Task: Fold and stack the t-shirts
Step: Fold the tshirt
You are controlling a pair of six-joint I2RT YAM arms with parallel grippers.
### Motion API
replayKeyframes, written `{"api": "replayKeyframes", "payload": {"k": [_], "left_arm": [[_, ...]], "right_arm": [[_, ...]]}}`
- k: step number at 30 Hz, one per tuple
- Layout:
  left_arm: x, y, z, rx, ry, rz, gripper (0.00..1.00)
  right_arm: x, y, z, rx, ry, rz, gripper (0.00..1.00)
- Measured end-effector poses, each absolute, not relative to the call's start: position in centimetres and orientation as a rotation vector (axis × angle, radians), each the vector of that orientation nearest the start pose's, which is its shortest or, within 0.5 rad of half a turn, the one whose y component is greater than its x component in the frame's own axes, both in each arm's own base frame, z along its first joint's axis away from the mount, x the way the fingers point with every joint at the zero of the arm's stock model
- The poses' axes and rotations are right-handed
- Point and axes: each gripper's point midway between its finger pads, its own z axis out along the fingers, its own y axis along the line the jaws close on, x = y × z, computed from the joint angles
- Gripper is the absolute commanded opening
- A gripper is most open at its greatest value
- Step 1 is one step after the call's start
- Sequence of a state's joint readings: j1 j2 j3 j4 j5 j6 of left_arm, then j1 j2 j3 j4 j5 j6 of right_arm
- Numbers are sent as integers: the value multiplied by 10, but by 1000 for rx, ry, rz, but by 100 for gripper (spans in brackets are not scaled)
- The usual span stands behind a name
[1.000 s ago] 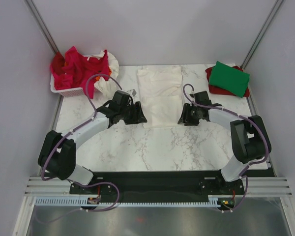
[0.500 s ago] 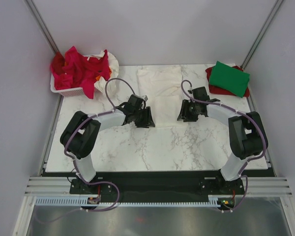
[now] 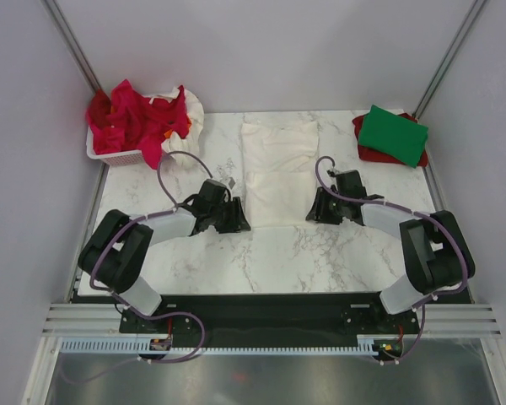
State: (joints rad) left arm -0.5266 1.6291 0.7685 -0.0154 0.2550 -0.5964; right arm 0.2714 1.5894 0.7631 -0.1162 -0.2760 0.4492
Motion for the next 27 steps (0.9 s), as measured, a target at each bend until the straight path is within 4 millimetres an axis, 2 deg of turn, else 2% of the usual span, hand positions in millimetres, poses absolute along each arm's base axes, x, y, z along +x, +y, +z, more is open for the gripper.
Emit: {"api": "replayKeyframes", "payload": {"k": [5, 6, 7, 9, 10, 13, 16, 24, 27], "left_arm": [[259, -223, 27, 17, 2590, -745, 53], [254, -219, 28, 16, 2601, -737, 60], [249, -216, 30, 18, 2604, -731, 65], [246, -212, 40, 22, 2588, -724, 76], [246, -211, 48, 27, 2567, -726, 79], [249, -212, 68, 33, 2501, -747, 80], [249, -213, 66, 33, 2507, -755, 76], [237, -239, 34, 25, 2570, -857, 67], [240, -249, 33, 16, 2550, -905, 66]], "right_arm": [[298, 154, 25, 105, 2598, 627, 56], [294, 153, 26, 103, 2610, 621, 61], [289, 152, 27, 101, 2625, 611, 69], [277, 148, 32, 96, 2652, 586, 77], [272, 146, 36, 91, 2660, 572, 82], [268, 138, 54, 86, 2635, 516, 86], [272, 130, 65, 99, 2594, 465, 87], [265, 116, 55, 173, 2603, 384, 87], [260, 111, 48, 189, 2623, 361, 88]]}}
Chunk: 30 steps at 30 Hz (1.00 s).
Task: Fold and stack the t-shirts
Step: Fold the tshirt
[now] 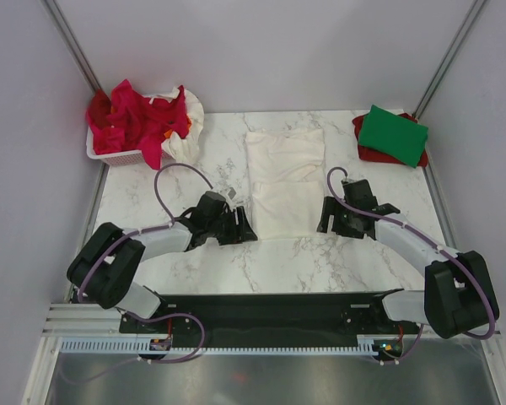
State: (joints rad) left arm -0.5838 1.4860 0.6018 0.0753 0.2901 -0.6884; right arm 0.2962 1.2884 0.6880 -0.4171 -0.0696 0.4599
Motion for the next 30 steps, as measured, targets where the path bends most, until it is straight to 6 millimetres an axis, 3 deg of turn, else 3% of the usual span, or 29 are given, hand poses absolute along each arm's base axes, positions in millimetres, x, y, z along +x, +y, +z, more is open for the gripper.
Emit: {"api": "replayKeyframes", "payload": {"k": [6, 9, 10, 11, 12, 14, 23, 30], "left_arm": [[249, -266, 32, 3, 2506, -958, 63], [252, -275, 31, 4, 2495, -980, 53], [253, -277, 30, 3, 2493, -985, 47], [253, -279, 28, 0, 2495, -989, 26], [253, -280, 26, -10, 2500, -991, 14], [252, -279, 19, -20, 2522, -972, 2], [251, -269, 19, -44, 2503, -937, 2], [253, -257, 18, -83, 2502, -908, 2]], "right_arm": [[253, 107, 39, 200, 2644, 339, 88], [250, 106, 36, 205, 2651, 337, 88], [250, 106, 35, 209, 2652, 338, 87], [250, 106, 35, 213, 2651, 340, 88], [250, 106, 34, 219, 2650, 342, 88], [250, 107, 33, 227, 2648, 346, 87], [239, 117, 27, 276, 2594, 471, 79], [252, 130, 27, 303, 2515, 580, 64]]}}
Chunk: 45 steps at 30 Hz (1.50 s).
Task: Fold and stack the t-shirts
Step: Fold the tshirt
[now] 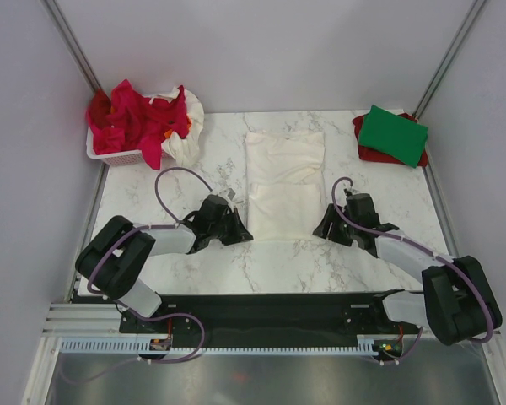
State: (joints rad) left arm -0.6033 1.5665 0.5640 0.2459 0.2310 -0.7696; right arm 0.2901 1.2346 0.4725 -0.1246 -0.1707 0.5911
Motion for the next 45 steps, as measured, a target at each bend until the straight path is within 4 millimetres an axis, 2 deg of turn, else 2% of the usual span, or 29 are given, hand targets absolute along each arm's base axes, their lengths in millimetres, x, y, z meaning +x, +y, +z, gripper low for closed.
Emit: {"api": "replayKeyframes", "payload": {"k": [7, 18, 25, 28, 34, 37, 41, 45], "left_arm": [[253, -256, 18, -88, 2506, -913, 2], [253, -256, 18, -87, 2506, -914, 2], [253, -256, 18, -87, 2506, -914, 2], [253, -256, 18, -87, 2506, -914, 2], [252, -256, 18, -87, 2507, -914, 2], [250, -254, 19, -91, 2519, -902, 2], [242, -244, 29, -103, 2536, -865, 2], [234, -237, 56, -88, 2505, -871, 2]], "right_arm": [[259, 138, 24, 326, 2472, 642, 51], [246, 134, 22, 372, 2461, 655, 45], [246, 133, 21, 383, 2456, 656, 41], [246, 132, 20, 392, 2459, 651, 31], [243, 131, 15, 410, 2472, 645, 2], [242, 132, 15, 411, 2478, 648, 0], [236, 134, 15, 400, 2497, 665, 0], [222, 137, 20, 372, 2529, 680, 0]]}}
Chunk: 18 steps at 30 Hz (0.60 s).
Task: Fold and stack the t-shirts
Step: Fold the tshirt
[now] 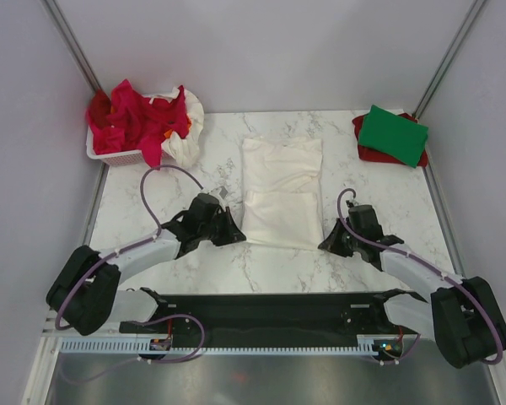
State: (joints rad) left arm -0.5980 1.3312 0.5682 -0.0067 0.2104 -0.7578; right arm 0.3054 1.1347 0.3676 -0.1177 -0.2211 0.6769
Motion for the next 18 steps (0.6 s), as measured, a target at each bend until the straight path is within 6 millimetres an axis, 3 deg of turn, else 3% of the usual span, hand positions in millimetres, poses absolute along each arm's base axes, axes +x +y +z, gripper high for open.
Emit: {"api": "replayKeyframes", "payload": {"k": [5, 11, 14, 18], "left_arm": [[229, -233, 87, -65, 2441, -898, 2], [222, -229, 127, -46, 2378, -912, 2], [218, -226, 156, -36, 2378, -910, 2], [224, -229, 190, -3, 2366, -899, 2]], "right_arm": [[213, 143, 49, 324, 2506, 716, 0], [213, 148, 112, 274, 2398, 765, 0], [220, 148, 151, 267, 2343, 765, 0], [237, 147, 178, 261, 2316, 717, 0]]}}
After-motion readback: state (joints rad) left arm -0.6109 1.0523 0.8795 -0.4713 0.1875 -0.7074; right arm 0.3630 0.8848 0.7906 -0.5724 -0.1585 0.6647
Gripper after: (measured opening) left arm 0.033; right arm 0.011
